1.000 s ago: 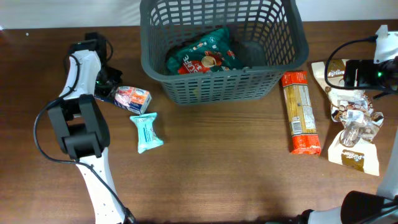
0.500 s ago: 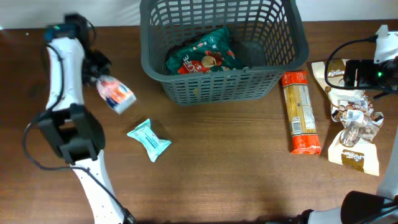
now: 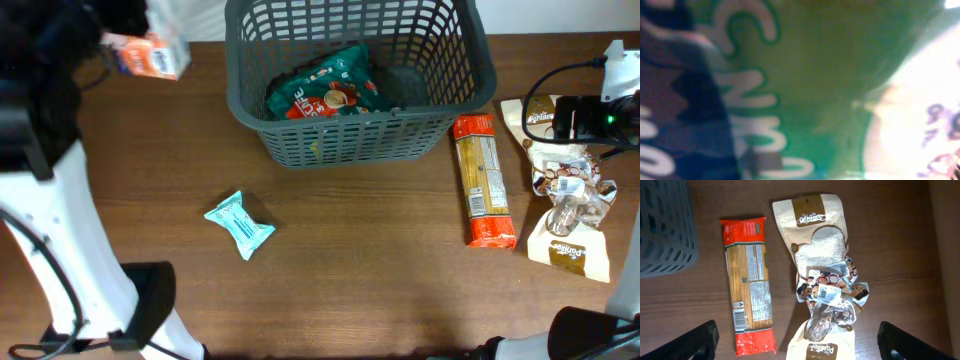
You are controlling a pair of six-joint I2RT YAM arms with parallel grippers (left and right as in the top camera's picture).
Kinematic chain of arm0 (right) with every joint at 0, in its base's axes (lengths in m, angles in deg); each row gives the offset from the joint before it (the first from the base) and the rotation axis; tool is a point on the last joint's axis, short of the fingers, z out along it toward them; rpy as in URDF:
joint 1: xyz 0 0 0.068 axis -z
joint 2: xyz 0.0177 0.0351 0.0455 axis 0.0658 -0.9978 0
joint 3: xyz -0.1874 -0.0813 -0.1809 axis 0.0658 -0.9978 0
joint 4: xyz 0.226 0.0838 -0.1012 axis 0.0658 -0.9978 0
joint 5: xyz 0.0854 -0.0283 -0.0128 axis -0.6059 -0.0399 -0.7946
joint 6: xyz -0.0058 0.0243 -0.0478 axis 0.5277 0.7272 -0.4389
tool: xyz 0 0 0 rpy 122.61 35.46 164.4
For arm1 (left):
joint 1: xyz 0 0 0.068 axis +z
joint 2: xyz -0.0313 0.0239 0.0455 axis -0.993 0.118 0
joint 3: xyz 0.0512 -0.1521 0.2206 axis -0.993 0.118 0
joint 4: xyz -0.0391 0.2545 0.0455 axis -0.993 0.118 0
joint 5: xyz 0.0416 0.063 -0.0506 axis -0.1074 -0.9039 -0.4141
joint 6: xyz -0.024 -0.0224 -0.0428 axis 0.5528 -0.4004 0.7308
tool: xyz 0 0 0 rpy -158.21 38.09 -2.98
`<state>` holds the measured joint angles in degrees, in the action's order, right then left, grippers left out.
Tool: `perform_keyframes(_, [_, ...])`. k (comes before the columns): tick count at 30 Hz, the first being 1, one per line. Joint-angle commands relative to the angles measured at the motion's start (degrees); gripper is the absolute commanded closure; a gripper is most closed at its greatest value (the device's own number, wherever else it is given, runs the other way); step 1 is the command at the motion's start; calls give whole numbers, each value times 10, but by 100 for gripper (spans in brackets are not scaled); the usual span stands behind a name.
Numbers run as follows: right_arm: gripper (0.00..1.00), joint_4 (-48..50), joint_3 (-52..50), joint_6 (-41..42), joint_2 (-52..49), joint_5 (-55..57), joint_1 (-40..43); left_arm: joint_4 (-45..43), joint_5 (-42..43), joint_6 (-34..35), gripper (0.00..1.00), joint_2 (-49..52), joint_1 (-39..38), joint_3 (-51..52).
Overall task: Pack container
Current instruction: 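Lift the tissue pack and drop it into the basket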
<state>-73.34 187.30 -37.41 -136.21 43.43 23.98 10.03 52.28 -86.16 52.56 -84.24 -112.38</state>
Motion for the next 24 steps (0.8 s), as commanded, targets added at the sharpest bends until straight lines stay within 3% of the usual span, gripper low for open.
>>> perform_keyframes(1, [1,0,12,-4,0,-7,1,-3,69,-201,98,39,-46,17])
perform_keyframes(7, [1,0,12,-4,0,-7,1,-9,56,-398,98,85,-140,36])
perform_keyframes(11, [1,0,12,-4,0,-7,1,-33,16,-414,98,130,-180,43])
perform_keyframes(16, [1,0,12,-4,0,-7,1,-54,16,-490,98,200,-214,44])
perform_keyframes(24, [1,0,12,-4,0,-7,1,-60,9,-490,97,292,-237,44])
